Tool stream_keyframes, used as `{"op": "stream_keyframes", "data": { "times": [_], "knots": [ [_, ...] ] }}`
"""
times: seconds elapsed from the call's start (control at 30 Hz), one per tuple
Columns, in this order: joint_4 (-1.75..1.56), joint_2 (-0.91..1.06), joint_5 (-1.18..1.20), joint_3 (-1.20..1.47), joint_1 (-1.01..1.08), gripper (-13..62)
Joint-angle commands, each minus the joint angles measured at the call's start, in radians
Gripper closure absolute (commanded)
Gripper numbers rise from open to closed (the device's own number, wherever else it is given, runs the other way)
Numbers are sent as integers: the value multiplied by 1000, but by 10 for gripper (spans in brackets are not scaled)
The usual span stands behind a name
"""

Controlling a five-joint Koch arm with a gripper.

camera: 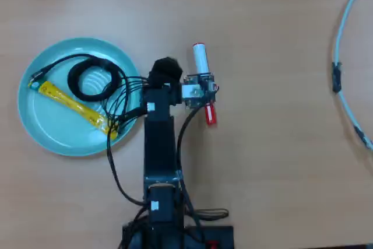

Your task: Pick up the red pen and put it in the green bowl

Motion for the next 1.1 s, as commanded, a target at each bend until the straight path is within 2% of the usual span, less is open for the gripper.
{"op": "stream_keyframes", "data": {
  "times": [0.0, 0.1, 0.43, 0.7, 1.07],
  "knots": [
    [5, -9, 66, -87, 26, 80],
    [9, -48, 129, -89, 67, 57],
    [14, -133, 255, -115, 141, 58],
    [11, -158, 615, -130, 153, 55],
    [28, -250, 716, -179, 192, 53]
  ]
}}
